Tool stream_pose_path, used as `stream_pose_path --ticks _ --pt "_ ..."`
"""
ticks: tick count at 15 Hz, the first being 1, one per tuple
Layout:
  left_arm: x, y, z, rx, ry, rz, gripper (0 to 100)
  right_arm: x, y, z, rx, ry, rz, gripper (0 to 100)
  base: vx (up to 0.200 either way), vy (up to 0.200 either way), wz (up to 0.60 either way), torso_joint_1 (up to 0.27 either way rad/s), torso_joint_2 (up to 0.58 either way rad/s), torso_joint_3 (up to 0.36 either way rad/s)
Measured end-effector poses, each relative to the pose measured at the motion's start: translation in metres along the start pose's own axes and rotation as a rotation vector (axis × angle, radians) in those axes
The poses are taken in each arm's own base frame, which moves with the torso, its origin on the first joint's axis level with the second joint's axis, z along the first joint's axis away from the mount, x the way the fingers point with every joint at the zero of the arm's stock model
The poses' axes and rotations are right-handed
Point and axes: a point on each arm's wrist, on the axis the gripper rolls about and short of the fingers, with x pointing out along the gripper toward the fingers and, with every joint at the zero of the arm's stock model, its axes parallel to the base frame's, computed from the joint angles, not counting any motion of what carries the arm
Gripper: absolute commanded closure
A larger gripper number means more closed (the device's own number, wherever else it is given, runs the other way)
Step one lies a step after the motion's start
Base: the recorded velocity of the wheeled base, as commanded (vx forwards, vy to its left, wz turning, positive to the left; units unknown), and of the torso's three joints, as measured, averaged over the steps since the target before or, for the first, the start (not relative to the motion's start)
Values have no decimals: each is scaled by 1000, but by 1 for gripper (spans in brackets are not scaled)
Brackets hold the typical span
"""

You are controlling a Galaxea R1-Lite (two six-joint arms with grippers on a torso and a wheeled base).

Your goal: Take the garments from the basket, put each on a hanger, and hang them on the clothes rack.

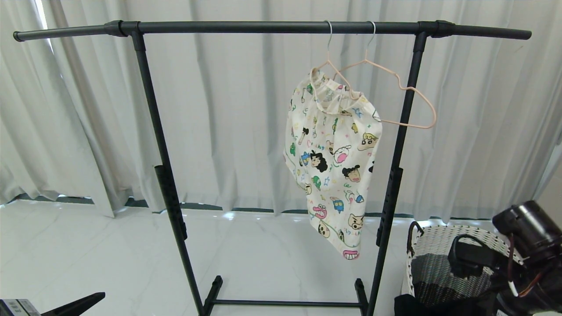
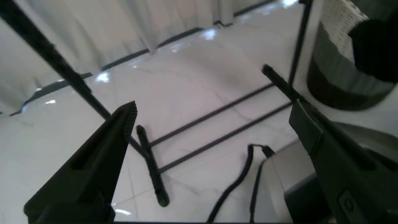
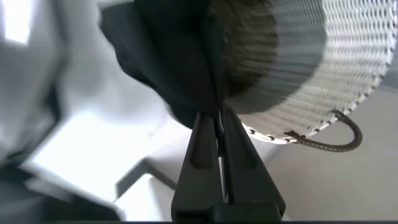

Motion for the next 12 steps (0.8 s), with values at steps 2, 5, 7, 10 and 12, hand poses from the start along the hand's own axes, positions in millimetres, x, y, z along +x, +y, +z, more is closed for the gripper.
stream_pose_path --ticks 2,5,7,10,12 --pt "3 -4 -2 15 40 -66 0 -39 -13 18 25 -55 44 100 0 0 0 0 0 0" --pt "6 -7 -12 15 162 -117 0 -82 -23 31 45 -101 62 100 0 0 0 0 0 0" --pt "7 -7 -14 17 193 -128 0 -106 -25 34 44 -92 77 100 0 0 0 0 0 0" --pt "6 -7 -14 63 184 -125 0 -137 -19 42 33 -103 96 100 -200 0 0 4 7 1" --pt "5 -7 -14 82 172 -126 0 -144 -10 52 6 -133 104 100 -200 0 0 -7 5 2"
